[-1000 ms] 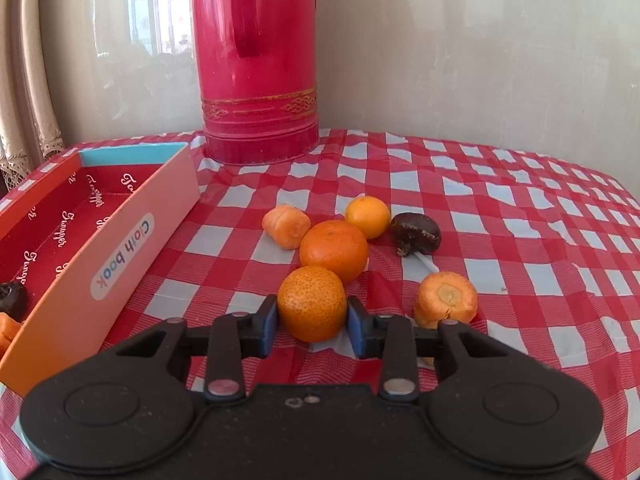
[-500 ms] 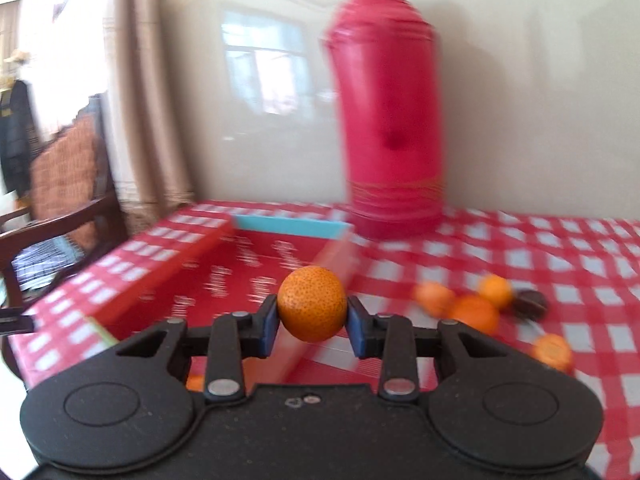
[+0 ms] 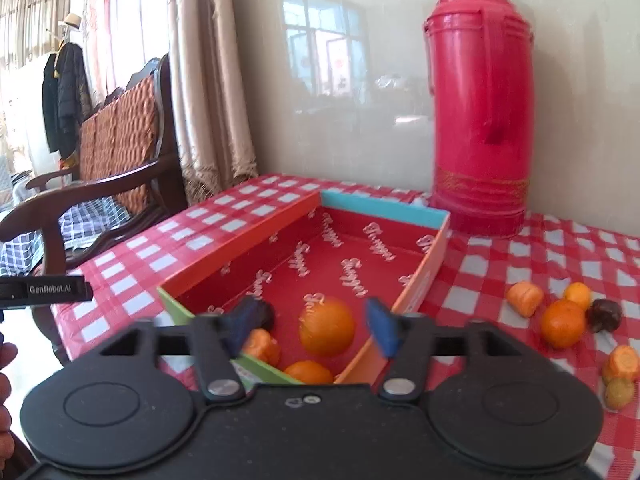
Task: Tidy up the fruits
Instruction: 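Carry the mandarin into the red box and open the right gripper, then grasp the small green-brown fruit with the left gripper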
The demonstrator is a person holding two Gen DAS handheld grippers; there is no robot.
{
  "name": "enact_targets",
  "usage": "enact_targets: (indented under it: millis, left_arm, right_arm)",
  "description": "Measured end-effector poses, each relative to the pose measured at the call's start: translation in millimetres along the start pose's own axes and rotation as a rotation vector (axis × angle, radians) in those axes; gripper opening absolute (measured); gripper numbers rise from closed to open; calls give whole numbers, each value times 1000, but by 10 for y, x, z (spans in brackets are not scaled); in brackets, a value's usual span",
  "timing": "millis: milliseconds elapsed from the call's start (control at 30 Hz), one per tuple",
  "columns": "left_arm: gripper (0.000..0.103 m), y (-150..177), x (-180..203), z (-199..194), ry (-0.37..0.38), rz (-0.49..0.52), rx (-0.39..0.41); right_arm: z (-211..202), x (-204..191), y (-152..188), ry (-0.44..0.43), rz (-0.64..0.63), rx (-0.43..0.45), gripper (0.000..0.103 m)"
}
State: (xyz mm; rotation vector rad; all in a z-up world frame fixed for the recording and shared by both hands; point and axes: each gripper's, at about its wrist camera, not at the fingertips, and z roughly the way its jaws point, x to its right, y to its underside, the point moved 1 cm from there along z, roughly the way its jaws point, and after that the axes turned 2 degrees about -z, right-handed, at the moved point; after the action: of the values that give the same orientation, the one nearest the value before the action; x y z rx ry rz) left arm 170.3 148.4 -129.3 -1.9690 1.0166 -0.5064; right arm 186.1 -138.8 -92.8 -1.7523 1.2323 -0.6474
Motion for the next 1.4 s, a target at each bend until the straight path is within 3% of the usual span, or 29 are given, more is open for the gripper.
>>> enact_targets:
  millis: [167,300,600,933,1167,1400]
  left_arm:
    - [95,10,36,-14,4,8,0]
    - [95,23,80,-40,10,21,2]
    - [95,82,373,-231,88,87,34]
    - [95,370,1197,-782,345,296,111]
    - [95,669,1833,-1181,535,468,144]
    - [95,921,2298,-1501,659,578,148]
  right_arm:
    - [-141,104,-15,40,12,42,81]
    - [-257,217,6,106,25,63,96]
    - [-562,702,110,335,116,68,97]
    - [-968,1339,373,673,211,57,97]
    - [-1257,1736,613,779,272,38,97]
    - [-1502,1988,760,845,323,47,97]
